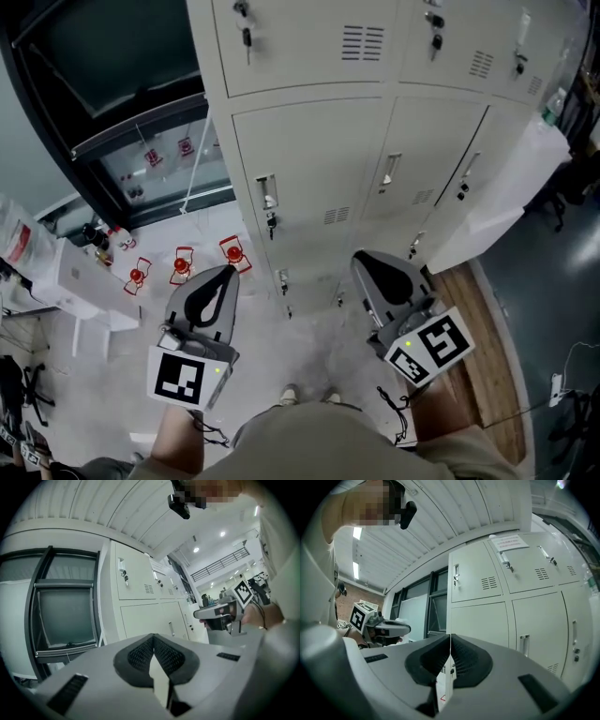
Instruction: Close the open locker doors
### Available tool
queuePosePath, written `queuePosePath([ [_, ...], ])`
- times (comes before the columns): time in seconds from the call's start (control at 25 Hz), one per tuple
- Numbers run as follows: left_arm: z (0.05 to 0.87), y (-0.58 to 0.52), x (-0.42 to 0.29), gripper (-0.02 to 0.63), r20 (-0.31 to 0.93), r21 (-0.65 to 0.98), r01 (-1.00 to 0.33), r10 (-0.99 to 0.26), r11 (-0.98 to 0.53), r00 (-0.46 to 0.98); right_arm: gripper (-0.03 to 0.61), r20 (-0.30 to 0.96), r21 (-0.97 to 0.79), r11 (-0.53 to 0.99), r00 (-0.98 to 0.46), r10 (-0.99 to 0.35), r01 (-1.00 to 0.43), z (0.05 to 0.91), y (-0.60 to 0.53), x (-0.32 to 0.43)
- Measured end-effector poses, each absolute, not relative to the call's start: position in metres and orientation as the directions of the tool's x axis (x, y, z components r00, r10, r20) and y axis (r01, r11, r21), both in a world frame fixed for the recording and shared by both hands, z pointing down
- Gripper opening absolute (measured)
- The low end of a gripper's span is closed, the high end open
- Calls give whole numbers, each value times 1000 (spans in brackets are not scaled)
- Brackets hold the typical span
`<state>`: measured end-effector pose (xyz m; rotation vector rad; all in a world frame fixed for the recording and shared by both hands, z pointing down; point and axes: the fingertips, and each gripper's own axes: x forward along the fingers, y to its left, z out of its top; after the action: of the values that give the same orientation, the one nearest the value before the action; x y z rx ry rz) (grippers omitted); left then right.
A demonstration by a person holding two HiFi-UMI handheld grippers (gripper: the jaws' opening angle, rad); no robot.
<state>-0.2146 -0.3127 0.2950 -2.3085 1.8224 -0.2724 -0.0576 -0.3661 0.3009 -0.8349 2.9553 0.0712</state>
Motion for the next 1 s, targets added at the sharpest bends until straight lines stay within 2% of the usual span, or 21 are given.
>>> queuePosePath([
  [0.4,320,-293,-185,6,60,-207,-940,-963,-271,264,6,5,44,868,-868,-496,-495,323,-330,-36],
  [0.56,343,-283,-181,6,142,-186,-943,-957,-278,254,6,64,27,878,-876,-478,-478,343,-320,-36],
  [1.0,348,-274,-180,6,120,-183,-942,-958,-280,261,6,93,8,884,-880,-467,-468,355,-308,-39],
])
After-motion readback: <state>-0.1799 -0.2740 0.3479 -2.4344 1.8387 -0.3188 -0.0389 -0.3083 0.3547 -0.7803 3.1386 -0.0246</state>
